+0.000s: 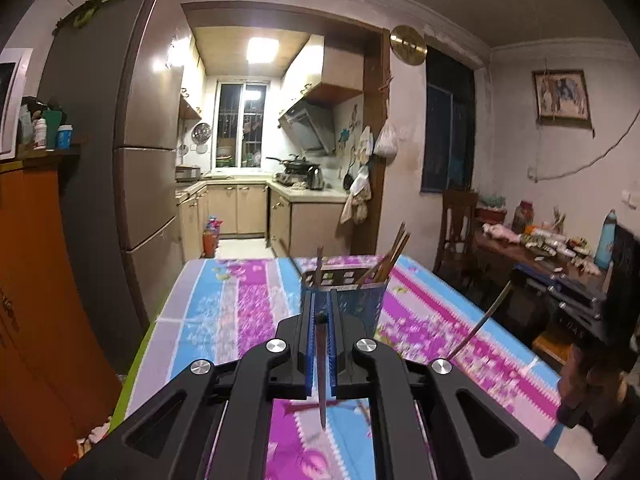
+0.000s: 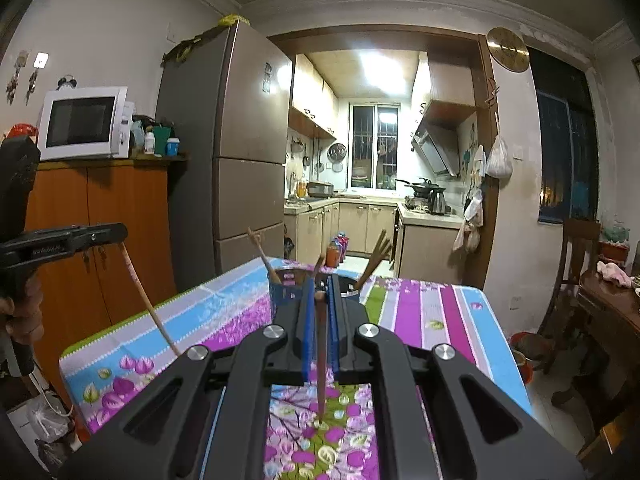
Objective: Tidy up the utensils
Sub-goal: 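Lift the left tool's chopstick upright over the holder while the right tool lifts its chopstick, then lower the left tool's chopstick into the holder and open while the right tool releases its chopstick, then move both open tools back over the last chopsticks on the tablecloth, then close the left tool on a chopstick while the right tool grasps the last chopstick, then lift the left tool's chopstick upright over the holder while the right tool lifts its chopstick, then lower the left tool's chopstick into the holder and open while the right tool releases its chopstick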
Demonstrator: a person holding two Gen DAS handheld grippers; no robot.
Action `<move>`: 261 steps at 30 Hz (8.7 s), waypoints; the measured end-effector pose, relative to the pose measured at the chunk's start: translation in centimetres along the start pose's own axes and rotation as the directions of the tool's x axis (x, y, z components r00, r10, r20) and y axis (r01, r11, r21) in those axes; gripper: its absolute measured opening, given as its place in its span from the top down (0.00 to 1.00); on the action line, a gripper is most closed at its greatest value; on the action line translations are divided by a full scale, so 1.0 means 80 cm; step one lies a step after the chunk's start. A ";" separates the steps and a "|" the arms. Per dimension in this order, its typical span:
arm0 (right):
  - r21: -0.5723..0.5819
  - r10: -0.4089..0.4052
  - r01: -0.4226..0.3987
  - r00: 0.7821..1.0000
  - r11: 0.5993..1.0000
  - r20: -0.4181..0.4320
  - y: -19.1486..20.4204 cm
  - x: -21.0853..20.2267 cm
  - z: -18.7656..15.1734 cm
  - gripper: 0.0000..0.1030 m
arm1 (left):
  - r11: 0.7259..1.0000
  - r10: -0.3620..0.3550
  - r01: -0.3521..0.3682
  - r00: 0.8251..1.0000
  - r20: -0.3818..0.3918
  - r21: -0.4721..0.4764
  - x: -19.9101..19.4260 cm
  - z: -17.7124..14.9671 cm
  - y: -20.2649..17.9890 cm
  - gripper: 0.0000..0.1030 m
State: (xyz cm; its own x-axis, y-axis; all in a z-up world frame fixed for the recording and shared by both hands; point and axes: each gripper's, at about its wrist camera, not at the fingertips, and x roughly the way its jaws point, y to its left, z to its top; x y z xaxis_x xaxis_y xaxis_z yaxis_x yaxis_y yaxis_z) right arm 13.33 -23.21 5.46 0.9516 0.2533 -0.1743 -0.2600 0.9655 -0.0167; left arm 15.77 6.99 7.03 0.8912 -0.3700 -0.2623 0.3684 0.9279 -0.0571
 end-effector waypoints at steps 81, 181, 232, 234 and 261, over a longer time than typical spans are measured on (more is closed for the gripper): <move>0.153 -0.371 0.408 0.902 0.900 -0.219 -0.115 -0.147 -0.136 0.36 | 0.921 0.090 -0.017 0.981 -0.170 0.388 -0.018 -0.175 -0.108 0.45; 0.025 -0.302 0.307 0.944 0.951 -0.131 0.024 -0.113 -0.180 0.95 | 0.979 0.067 -0.061 0.998 -0.022 0.195 -0.052 -0.219 -0.114 0.93; 0.153 -0.006 -0.003 0.998 0.988 0.055 -0.004 -0.054 0.000 0.95 | 0.994 -0.096 0.099 0.992 0.087 -0.042 -0.003 -0.003 -0.031 0.93; 0.152 -0.006 -0.002 0.998 0.988 0.056 -0.005 -0.054 0.000 0.95 | 0.998 -0.065 0.067 0.994 0.087 -0.021 0.001 -0.002 -0.037 0.93; 0.258 -0.099 0.040 0.971 0.965 0.217 -0.096 0.153 0.130 0.95 | 0.998 0.041 -0.051 0.966 0.255 0.032 0.230 0.165 -0.042 0.93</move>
State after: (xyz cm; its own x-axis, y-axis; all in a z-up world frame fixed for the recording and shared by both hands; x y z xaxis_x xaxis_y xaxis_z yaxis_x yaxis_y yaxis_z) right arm 28.69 -26.85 13.69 0.9854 0.1641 0.0465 -0.1704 0.9578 0.2313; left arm 34.44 -3.55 15.09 0.9436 -0.3309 -0.0098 0.3308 0.9436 -0.0130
